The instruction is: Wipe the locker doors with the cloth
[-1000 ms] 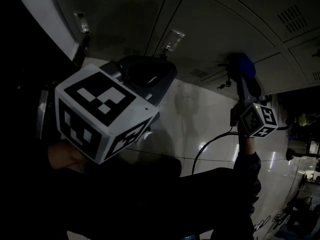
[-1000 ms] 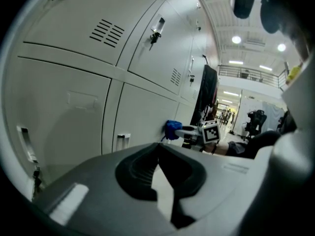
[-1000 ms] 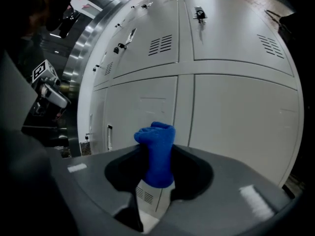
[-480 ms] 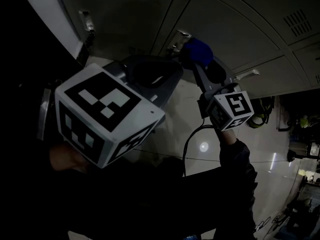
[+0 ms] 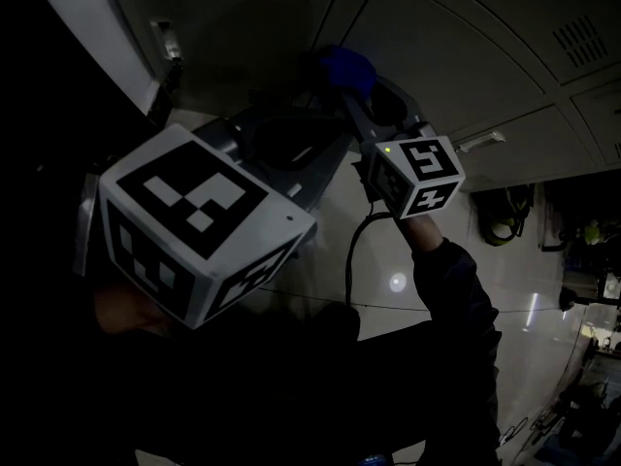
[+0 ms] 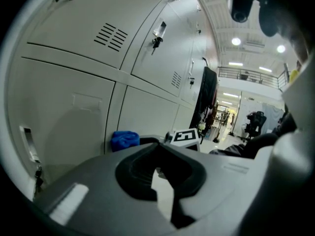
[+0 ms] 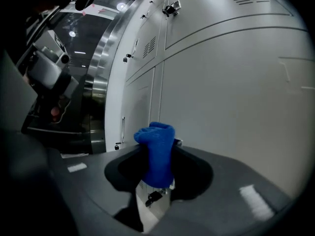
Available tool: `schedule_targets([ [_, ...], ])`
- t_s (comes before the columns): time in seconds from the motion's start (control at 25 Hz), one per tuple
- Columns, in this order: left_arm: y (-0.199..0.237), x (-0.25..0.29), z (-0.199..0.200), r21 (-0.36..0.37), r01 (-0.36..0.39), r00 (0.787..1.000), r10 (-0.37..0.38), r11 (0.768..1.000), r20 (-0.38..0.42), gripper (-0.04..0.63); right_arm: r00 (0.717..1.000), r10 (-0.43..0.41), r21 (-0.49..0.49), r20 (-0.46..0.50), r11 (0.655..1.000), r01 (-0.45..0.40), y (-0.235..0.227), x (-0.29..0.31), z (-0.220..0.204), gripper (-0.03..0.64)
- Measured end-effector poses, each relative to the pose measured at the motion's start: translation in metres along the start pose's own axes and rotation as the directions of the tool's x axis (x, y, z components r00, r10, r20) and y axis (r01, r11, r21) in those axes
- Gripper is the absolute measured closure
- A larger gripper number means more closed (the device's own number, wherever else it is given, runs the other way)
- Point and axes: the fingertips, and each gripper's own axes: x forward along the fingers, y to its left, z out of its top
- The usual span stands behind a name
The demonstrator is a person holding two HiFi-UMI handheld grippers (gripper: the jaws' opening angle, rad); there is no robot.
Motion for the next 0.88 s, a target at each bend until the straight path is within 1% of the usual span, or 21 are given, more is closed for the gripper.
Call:
schedule_targets([
  [0.16,-0.001,0.000,-0.002,-0.006,0.003,1.000,-0.003,1.000,-0.006,0.615,1.000,-0.030,0.007,-0.001,1.000,0.030,-0.013,-0.014,-0.005,0.485],
  [0.32,-0.004,0.000,-0.001,0.003,0.010,1.000,-0.010,1.000,-0.009,0.615,0.998,-0.067,0.030,0.000,0.997,0.067,-0.031,-0.031,-0.009,0.483],
  [0.52,-0.003,0.000,-0.004,-0.001,0.002,1.000,-0.002,1.000,-0.015,0.615,0.994,-0.113,0.038,-0.006,0.993,0.113,-0.055,-0.057,-0.017,0.482],
  [0.88,-0.004,0.002,-0.005,-0.004,0.007,1.000,-0.007,1.000,-0.022,0.615,0.976,-0.216,0.037,-0.039,0.975,0.217,-0.100,-0.107,-0.033,0.480],
])
